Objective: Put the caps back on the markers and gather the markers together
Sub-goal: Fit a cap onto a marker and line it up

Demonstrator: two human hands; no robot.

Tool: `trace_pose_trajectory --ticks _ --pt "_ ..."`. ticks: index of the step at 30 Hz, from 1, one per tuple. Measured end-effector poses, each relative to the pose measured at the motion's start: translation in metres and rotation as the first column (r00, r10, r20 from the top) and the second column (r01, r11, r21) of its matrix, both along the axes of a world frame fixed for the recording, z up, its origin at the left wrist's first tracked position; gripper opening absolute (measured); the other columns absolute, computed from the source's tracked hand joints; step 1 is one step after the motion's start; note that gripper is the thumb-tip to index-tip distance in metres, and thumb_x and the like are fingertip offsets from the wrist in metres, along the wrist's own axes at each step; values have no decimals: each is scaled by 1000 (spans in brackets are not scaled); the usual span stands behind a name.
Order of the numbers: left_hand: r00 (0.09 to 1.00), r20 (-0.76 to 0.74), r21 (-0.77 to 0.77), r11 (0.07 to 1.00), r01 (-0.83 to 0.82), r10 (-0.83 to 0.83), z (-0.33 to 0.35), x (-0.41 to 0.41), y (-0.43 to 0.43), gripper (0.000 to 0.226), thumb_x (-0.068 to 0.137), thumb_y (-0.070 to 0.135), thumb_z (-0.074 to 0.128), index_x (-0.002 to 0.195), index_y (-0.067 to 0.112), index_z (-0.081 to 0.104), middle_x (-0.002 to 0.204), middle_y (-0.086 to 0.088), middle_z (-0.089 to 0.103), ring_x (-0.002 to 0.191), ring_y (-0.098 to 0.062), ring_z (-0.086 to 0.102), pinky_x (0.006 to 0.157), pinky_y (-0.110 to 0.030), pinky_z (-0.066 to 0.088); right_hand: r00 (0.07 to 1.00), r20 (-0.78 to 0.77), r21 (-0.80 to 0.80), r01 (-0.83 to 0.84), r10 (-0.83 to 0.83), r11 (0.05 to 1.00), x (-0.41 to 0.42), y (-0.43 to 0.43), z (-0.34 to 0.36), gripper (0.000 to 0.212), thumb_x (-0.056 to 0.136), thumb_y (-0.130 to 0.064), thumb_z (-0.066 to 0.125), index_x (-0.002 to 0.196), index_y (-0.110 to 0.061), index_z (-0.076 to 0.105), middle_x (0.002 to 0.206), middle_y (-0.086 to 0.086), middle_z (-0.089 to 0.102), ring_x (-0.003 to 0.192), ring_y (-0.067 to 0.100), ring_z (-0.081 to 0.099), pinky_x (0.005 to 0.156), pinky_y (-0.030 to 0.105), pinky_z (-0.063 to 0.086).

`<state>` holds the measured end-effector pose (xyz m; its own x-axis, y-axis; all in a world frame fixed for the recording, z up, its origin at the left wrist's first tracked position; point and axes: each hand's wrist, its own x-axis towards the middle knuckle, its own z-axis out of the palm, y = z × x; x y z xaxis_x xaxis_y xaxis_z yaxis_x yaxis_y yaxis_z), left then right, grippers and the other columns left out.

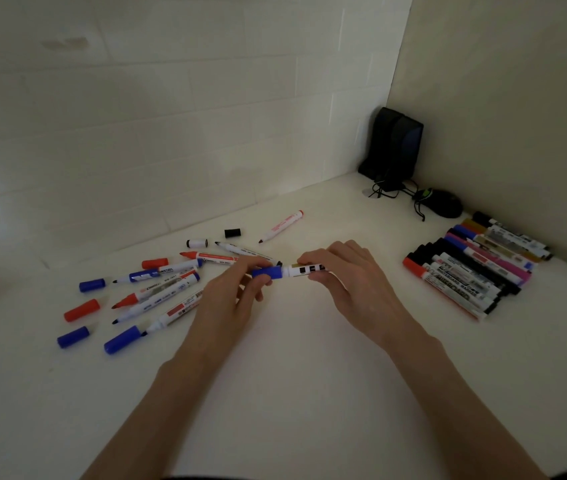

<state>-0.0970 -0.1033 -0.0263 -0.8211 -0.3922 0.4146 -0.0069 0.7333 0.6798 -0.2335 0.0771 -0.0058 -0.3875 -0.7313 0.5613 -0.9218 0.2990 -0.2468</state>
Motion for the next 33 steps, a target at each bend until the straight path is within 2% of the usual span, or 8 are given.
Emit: trace_pose_trajectory --ticks 5,10,16,20,24,27,30,33 --pt "1000 -16 -14 1000 3 -3 1 1 1 26 96 29 54 121 30 62 92 19 66 86 -1 62 73 -13 48 997 49 -18 -51 52 999 2 -2 -2 23 100 -25 57 122 -25 65 91 -3 57 84 16 47 72 32 44" --pt "1000 -25 3 1000 1 -1 1 2 2 22 98 24 53 116 34 61 87 25 63 81 1 62 68 -13 49 990 113 -28 -82 84 996 3 -3 -4 23 100 -24 56 121 -22 65 89 -3 58 83 15 47 72 32 43" --pt "995 -91 2 999 -41 41 -2 1 4 23 98 18 54 116 19 68 83 9 69 73 -8 64 70 -16 53 994 81 -87 -64 71 994 9 -9 -10 24 99 -20 56 119 -17 69 81 -3 57 75 17 46 66 29 39" --pt "994 -101 2 999 -49 49 -2 0 5 22 98 17 55 116 17 69 82 6 70 70 -9 65 71 -21 55 994 94 -98 -47 56 994 10 -10 -14 25 99 -20 55 119 -18 70 80 -4 57 73 17 45 65 26 36" --pt "999 -27 -83 996 -33 31 -4 -2 3 25 98 29 52 119 25 65 87 16 66 81 -1 63 74 -10 48 983 177 4 -54 53 999 4 -8 -16 19 101 -21 55 117 -26 63 88 -8 62 78 13 49 77 34 42" --pt "999 -3 -53 997 -51 51 -1 -8 9 31 98 32 52 129 32 56 102 17 64 82 -4 62 74 -16 50 994 111 51 -15 9 999 -4 -5 -11 17 100 -28 55 116 -30 61 95 -13 61 85 11 52 85 37 41" --pt "998 18 -66 996 -60 61 1 -10 18 47 99 38 48 145 33 40 114 17 57 86 -6 59 73 -17 44 996 13 14 84 -84 996 -20 1 -4 18 94 -30 65 112 -29 69 100 -9 58 96 14 48 82 32 33" --pt "999 -30 -115 992 -43 40 5 -11 23 43 99 40 45 141 31 44 116 14 55 88 0 56 74 -16 43 974 -2 -19 225 -225 974 -43 10 9 20 89 -25 72 109 -29 74 96 -7 58 93 16 45 79 30 25"
